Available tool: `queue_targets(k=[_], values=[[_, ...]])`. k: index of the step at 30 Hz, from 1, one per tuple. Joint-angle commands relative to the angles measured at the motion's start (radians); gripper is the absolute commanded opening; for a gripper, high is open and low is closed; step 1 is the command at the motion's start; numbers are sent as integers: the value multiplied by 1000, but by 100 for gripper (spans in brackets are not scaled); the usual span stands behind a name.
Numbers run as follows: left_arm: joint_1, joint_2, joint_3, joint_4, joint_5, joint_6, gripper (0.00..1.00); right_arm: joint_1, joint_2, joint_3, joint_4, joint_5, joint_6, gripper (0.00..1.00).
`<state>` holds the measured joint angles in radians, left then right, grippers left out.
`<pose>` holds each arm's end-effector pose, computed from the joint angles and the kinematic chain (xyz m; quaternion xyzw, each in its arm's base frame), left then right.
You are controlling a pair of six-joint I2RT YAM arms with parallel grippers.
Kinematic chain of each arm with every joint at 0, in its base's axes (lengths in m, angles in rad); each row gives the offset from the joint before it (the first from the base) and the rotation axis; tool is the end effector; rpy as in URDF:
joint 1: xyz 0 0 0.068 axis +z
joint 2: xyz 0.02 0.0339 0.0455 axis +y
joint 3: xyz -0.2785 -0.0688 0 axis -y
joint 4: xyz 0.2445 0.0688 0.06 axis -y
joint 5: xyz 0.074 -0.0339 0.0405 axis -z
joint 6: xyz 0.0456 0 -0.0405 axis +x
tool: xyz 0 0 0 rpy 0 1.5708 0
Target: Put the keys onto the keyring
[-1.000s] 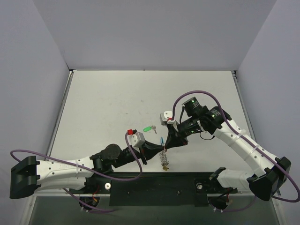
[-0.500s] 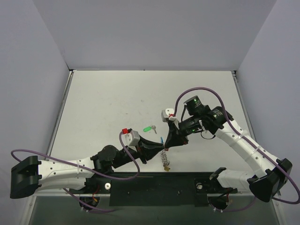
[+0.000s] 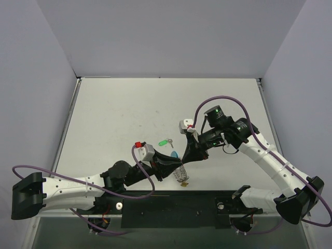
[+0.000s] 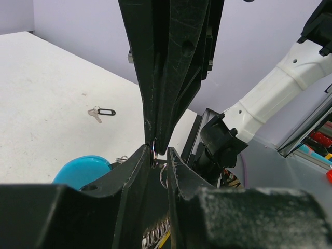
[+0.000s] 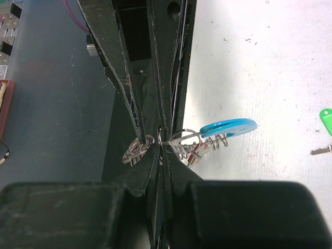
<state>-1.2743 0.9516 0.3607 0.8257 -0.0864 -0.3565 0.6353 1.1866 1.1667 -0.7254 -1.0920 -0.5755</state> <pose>0.0654 -0.2006 0.2817 0.2437 0.5698 -0.5527 0.5572 0.1620 0.1697 0.3624 -0.6168 0.5252 0.4857 0.3284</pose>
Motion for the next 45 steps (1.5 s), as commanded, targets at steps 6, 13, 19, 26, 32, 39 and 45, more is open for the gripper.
queue_targets(k=[6,13,19,26,32,39,45], values=[[0,7,38,-23,-19,5,23,-5,-24,2,26,-66,8,0],[1,-8,37,-19,-41,10,5,-2,-25,-4,26,-69,6,0],[1,-30,23,0,-68,2,3,0,-25,-10,30,-72,9,0],[0,-13,32,3,-61,-6,18,1,-25,-9,30,-75,14,0],[0,1,40,1,-50,-2,18,1,-27,-9,32,-75,16,0],[1,1,43,-2,-39,-2,13,4,-25,-15,41,-77,25,0],[0,9,46,1,-24,-4,0,12,-19,-18,52,-77,35,0]])
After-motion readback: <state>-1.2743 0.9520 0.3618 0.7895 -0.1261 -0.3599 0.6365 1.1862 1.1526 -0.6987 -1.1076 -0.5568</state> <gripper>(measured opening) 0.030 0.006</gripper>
